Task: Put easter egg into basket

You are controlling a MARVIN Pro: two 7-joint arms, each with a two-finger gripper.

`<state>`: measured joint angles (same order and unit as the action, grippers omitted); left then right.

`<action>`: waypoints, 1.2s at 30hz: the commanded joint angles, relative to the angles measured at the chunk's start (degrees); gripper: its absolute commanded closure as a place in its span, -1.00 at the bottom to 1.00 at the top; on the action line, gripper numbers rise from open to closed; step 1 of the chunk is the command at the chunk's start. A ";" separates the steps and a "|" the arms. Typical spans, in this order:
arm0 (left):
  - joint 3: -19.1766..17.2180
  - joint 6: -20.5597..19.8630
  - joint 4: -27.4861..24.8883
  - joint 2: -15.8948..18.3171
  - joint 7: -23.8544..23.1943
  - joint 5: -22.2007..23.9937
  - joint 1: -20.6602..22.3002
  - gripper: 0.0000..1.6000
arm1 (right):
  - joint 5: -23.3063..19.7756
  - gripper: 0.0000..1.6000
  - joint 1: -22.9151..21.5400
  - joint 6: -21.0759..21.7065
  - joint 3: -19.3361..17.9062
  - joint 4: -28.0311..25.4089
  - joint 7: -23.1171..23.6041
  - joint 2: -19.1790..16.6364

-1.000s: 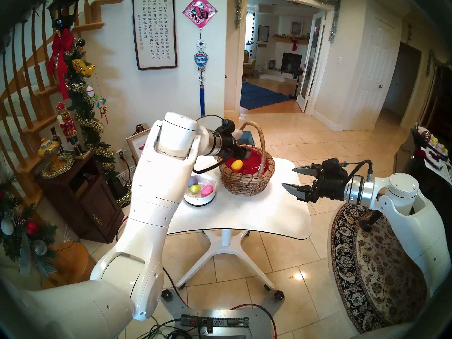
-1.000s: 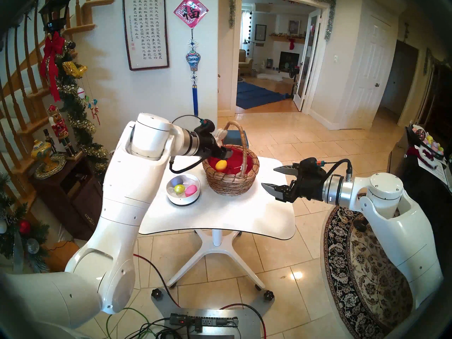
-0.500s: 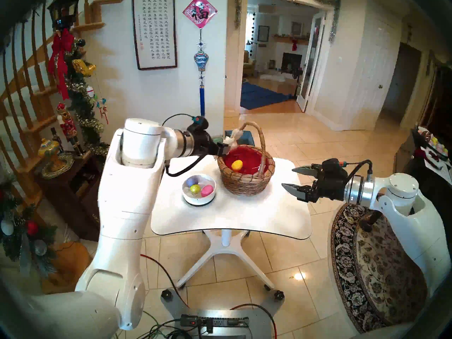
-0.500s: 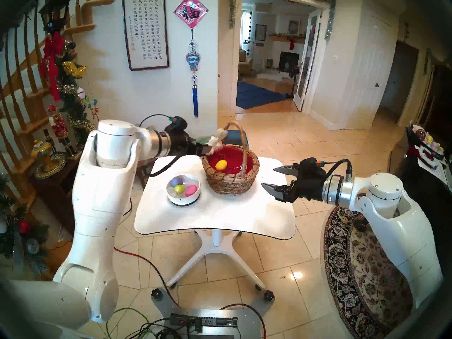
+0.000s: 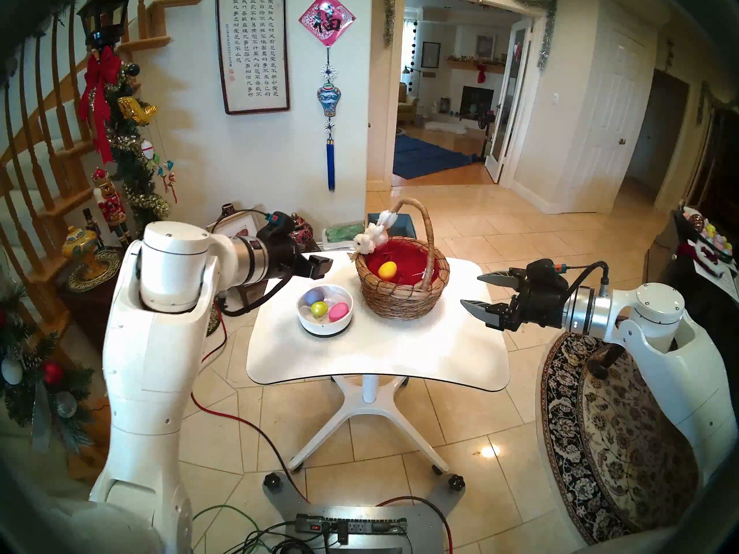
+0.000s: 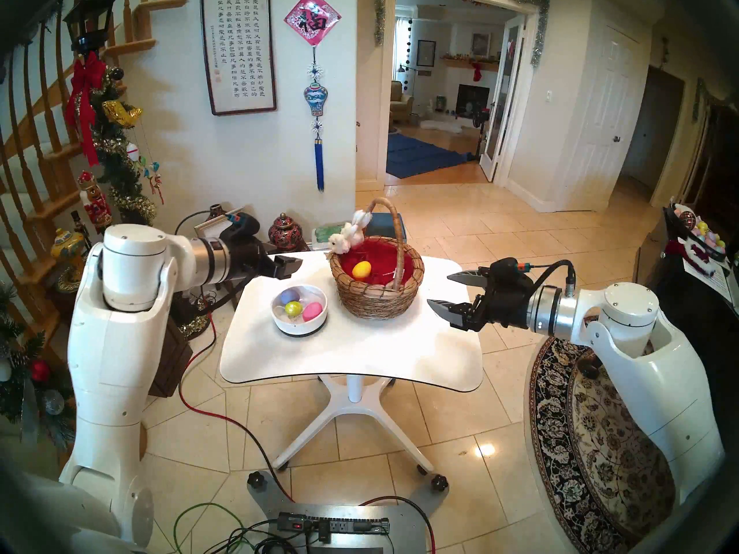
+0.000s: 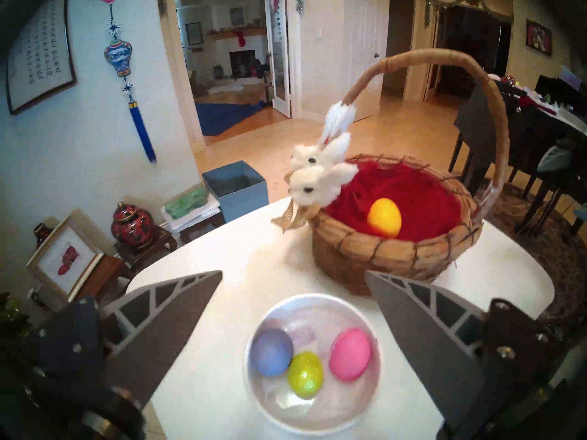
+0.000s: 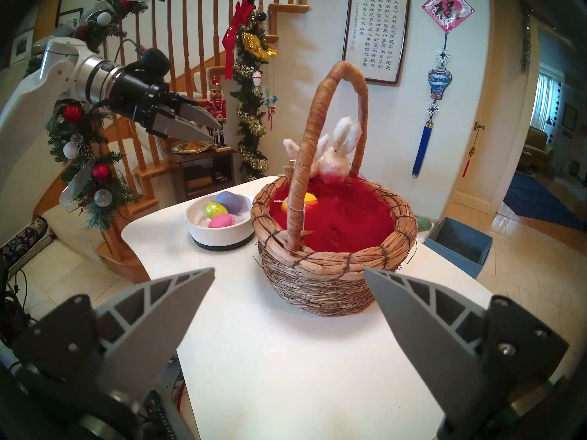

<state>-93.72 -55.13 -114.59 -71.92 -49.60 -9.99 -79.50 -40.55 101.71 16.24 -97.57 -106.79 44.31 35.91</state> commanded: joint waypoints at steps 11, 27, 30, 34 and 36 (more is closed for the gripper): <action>-2.01 0.13 -4.43 6.87 -5.43 3.98 -7.25 -1.00 | 0.02 -1.00 0.04 -0.13 -0.35 -0.08 0.03 -0.24; 1.93 0.13 -5.04 9.31 -3.12 7.35 -11.15 -1.00 | -0.03 -1.00 0.05 -0.17 -0.33 -0.08 -0.01 -0.29; 2.85 0.13 -4.61 8.69 -1.57 6.95 -10.70 -1.00 | -0.04 -1.00 0.06 -0.18 -0.33 -0.09 -0.01 -0.30; 3.54 0.13 -3.94 7.90 -0.46 6.88 -10.23 -1.00 | -0.05 -1.00 0.06 -0.18 -0.32 -0.08 -0.02 -0.31; 3.88 0.13 -3.44 7.32 0.12 6.81 -9.77 -1.00 | -0.05 -1.00 0.05 -0.18 -0.31 -0.08 -0.03 -0.31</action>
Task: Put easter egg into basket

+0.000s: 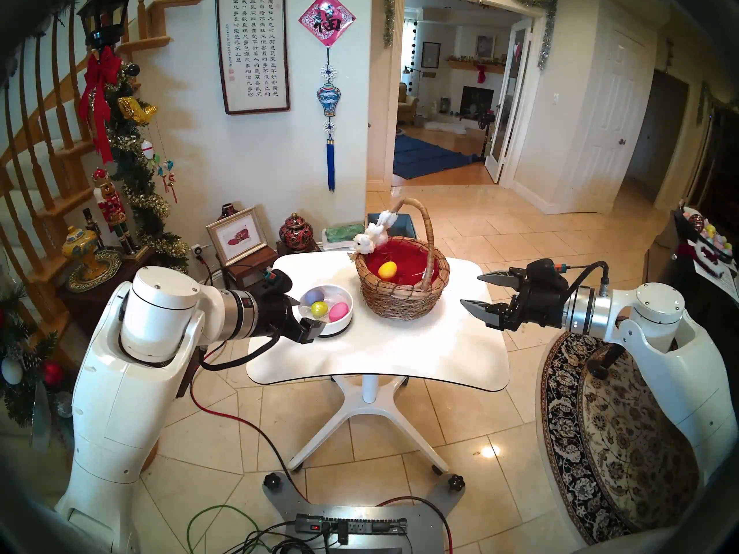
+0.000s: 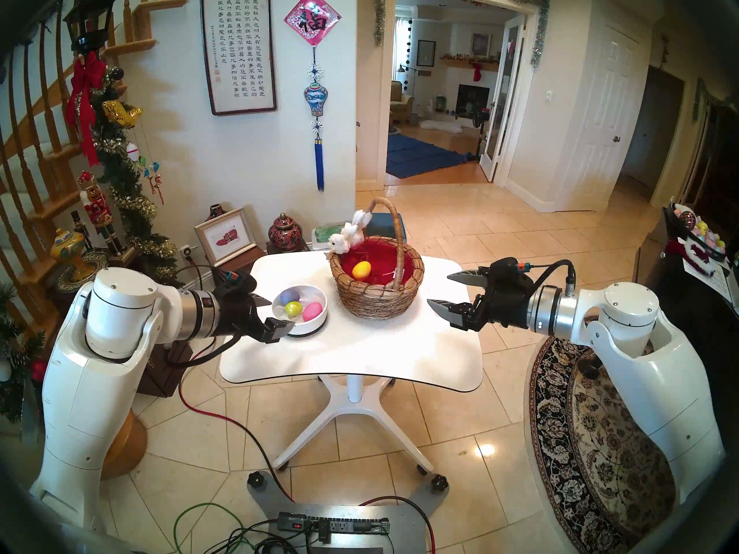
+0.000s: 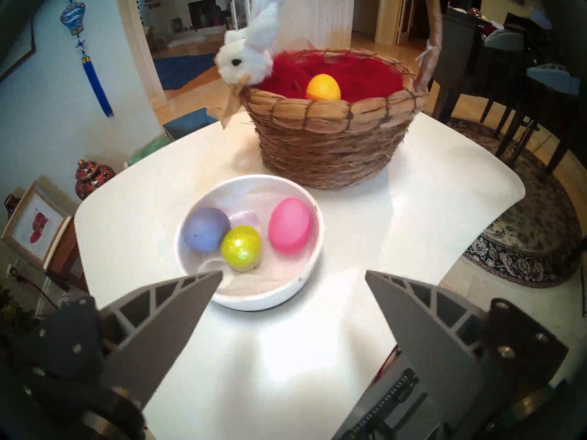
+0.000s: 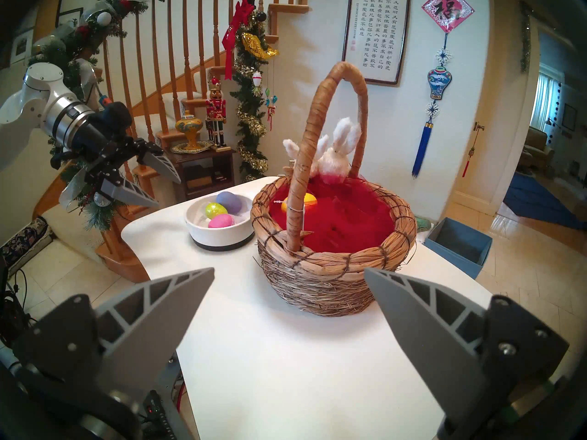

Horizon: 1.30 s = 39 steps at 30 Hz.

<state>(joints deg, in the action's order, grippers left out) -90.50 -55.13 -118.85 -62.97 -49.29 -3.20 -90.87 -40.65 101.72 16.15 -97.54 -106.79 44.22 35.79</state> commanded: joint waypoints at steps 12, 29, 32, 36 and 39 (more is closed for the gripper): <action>2.34 0.13 4.54 -4.28 1.86 -1.00 4.98 -1.00 | 0.00 -1.00 0.04 -0.11 -0.31 -0.07 0.04 -0.23; 2.36 0.13 7.69 -7.28 3.46 -3.64 7.21 -1.00 | -0.05 -1.00 0.05 -0.14 -0.28 -0.08 0.00 -0.28; 2.41 0.13 8.06 -7.73 3.59 -4.28 7.30 -1.00 | -0.06 -1.00 0.06 -0.15 -0.28 -0.08 -0.01 -0.29; 2.27 0.13 8.36 -8.44 3.71 -5.08 7.35 -1.00 | -0.07 -1.00 0.06 -0.16 -0.28 -0.08 -0.02 -0.30; 2.08 0.13 8.67 -8.98 3.69 -5.70 7.42 -1.00 | -0.08 -1.00 0.06 -0.16 -0.27 -0.08 -0.03 -0.31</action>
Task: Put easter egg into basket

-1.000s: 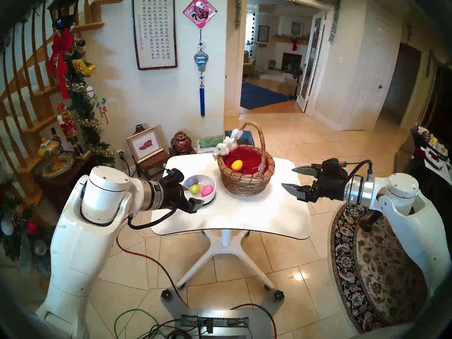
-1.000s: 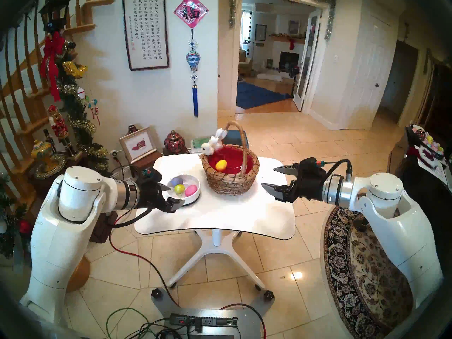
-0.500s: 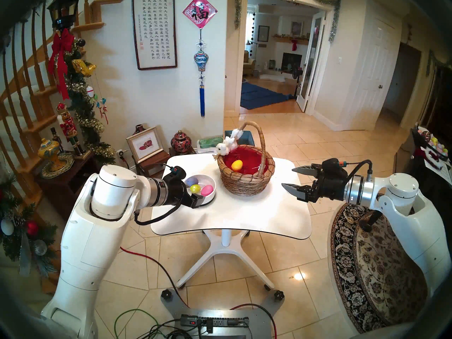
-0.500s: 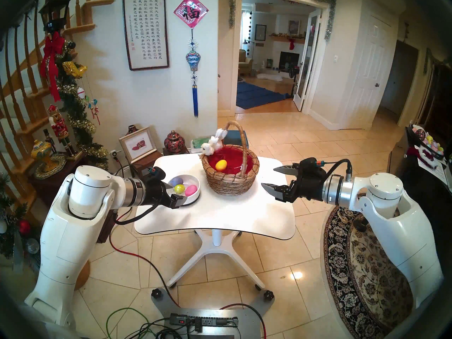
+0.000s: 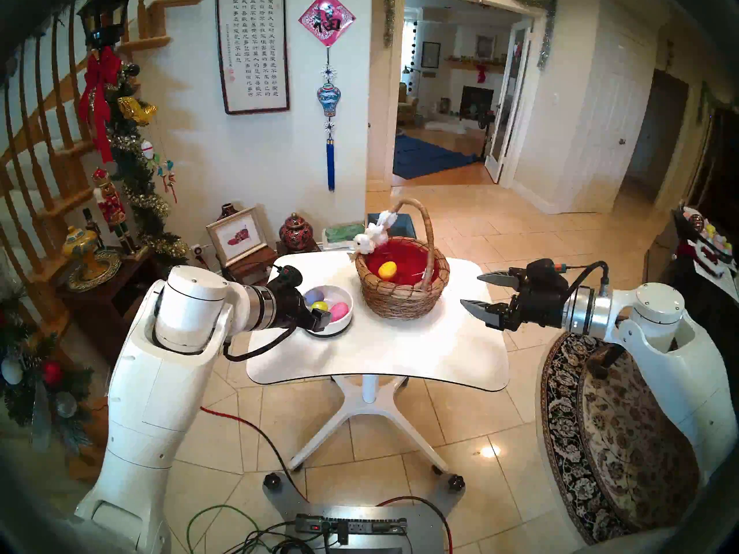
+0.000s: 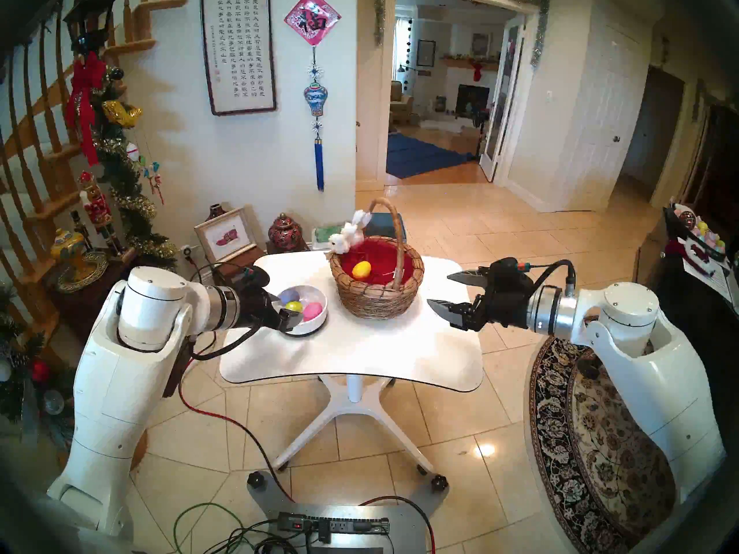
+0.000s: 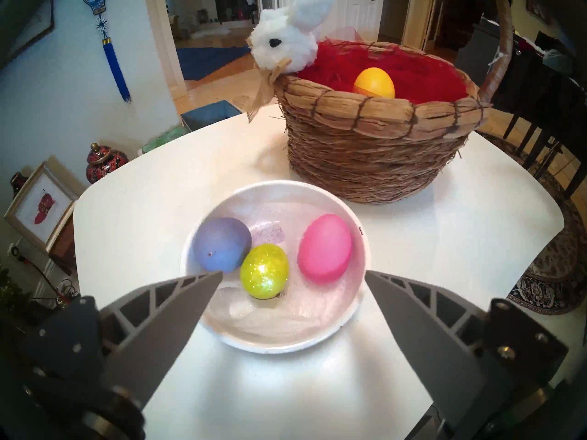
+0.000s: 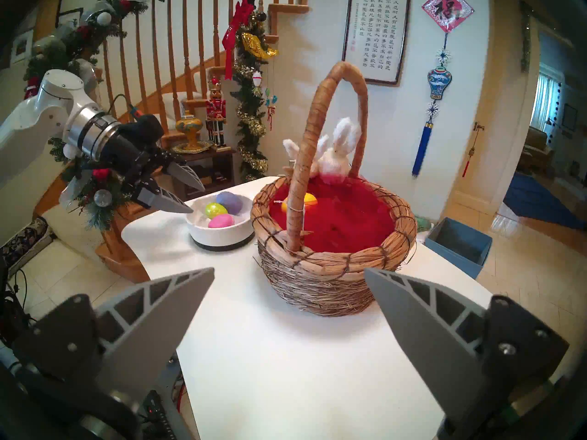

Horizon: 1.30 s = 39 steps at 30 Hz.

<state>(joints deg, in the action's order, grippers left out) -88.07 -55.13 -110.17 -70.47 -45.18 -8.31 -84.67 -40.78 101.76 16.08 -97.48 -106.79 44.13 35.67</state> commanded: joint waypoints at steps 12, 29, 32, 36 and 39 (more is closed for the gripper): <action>-0.87 0.13 0.89 -3.36 -1.41 -3.86 1.31 -1.00 | 0.01 -1.00 0.03 -0.12 -0.32 -0.08 0.04 -0.23; -2.17 0.13 1.68 -6.64 -4.03 -10.08 1.59 -0.69 | -0.04 -1.00 0.05 -0.15 -0.30 -0.08 0.01 -0.29; -2.39 0.13 1.76 -7.28 -4.69 -11.36 1.65 -0.69 | -0.05 -1.00 0.05 -0.15 -0.29 -0.08 0.00 -0.30; -2.60 0.13 1.95 -8.24 -5.50 -13.21 1.74 -0.70 | -0.06 -1.00 0.06 -0.16 -0.29 -0.08 -0.01 -0.31; -2.77 0.13 2.01 -8.85 -5.98 -14.40 1.79 -0.71 | -0.07 -1.00 0.06 -0.17 -0.28 -0.08 -0.02 -0.32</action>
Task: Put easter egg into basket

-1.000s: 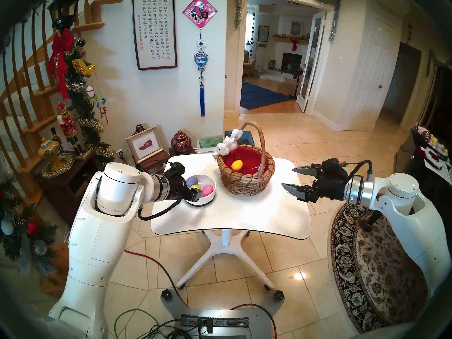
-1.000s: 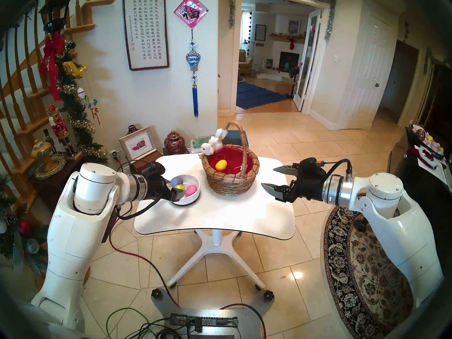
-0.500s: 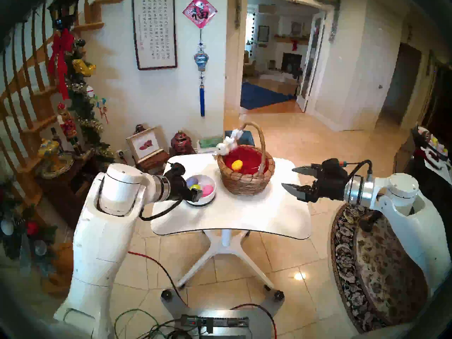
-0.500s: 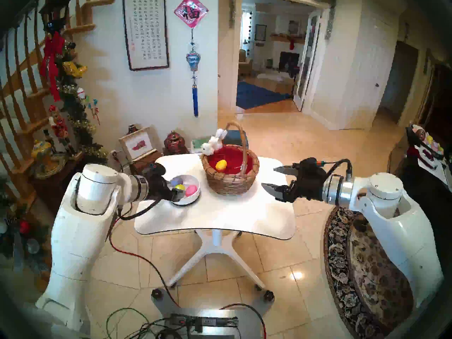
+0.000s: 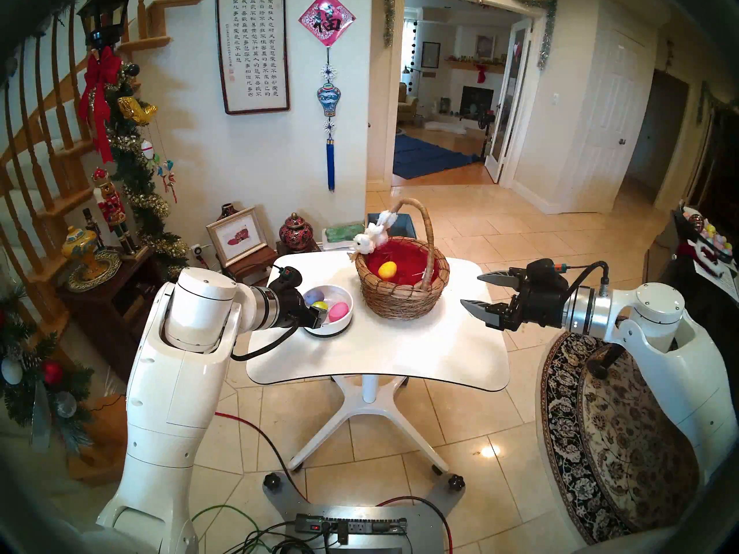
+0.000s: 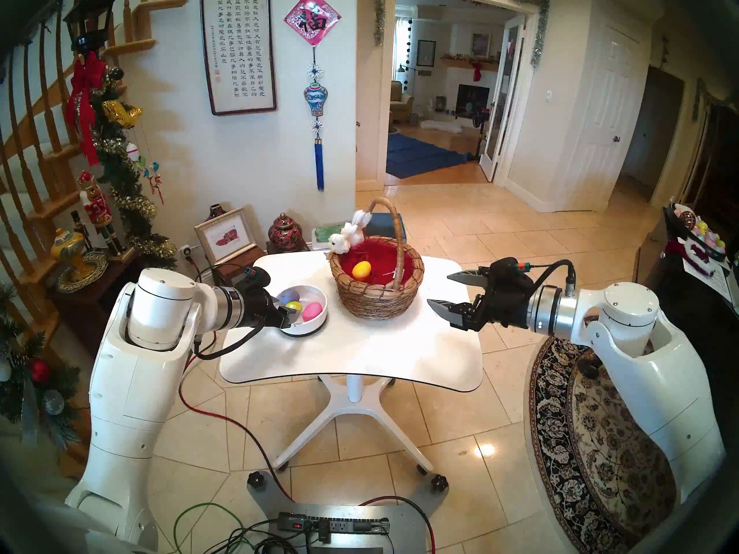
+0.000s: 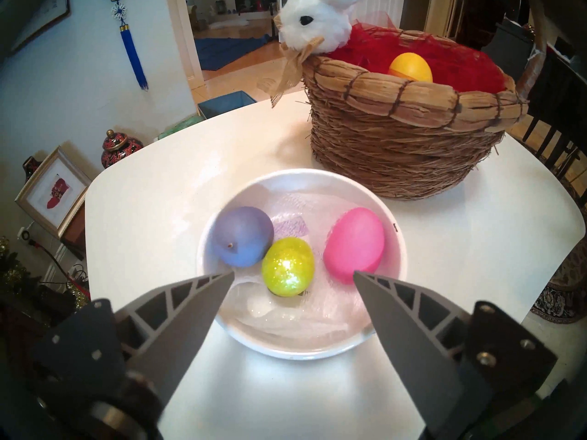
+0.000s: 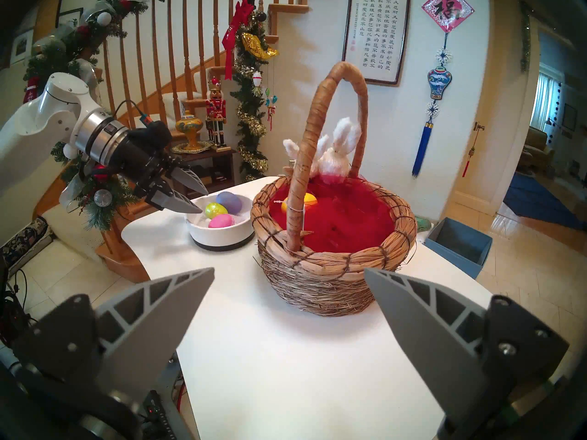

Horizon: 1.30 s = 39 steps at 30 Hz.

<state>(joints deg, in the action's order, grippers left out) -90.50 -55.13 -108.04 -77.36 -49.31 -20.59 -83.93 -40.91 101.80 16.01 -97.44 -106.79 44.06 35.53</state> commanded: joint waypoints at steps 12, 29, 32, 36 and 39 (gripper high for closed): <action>-1.00 0.13 -0.48 -4.07 -4.34 -6.51 0.70 -0.73 | 0.03 -1.00 0.03 -0.12 -0.31 -0.08 0.02 -0.22; -1.79 0.13 -1.43 -5.54 -6.38 -8.07 -0.15 -0.69 | -0.02 -1.00 0.02 -0.13 -0.27 -0.08 -0.02 -0.26; -1.89 0.13 -1.99 -5.47 -7.10 -7.91 -0.41 -0.69 | -0.03 -1.00 0.02 -0.14 -0.26 -0.08 -0.03 -0.27; -1.74 0.13 -2.74 -5.16 -6.77 -7.29 -0.86 -0.72 | -0.04 -1.00 0.02 -0.14 -0.26 -0.08 -0.04 -0.28; -1.60 0.13 -2.85 -4.91 -6.48 -7.02 -1.10 -0.73 | -0.05 -1.00 0.03 -0.15 -0.26 -0.08 -0.04 -0.28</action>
<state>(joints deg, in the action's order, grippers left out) -92.42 -55.13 -109.55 -82.62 -49.61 -28.36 -84.81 -41.02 101.82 15.97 -97.39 -106.79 43.97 35.42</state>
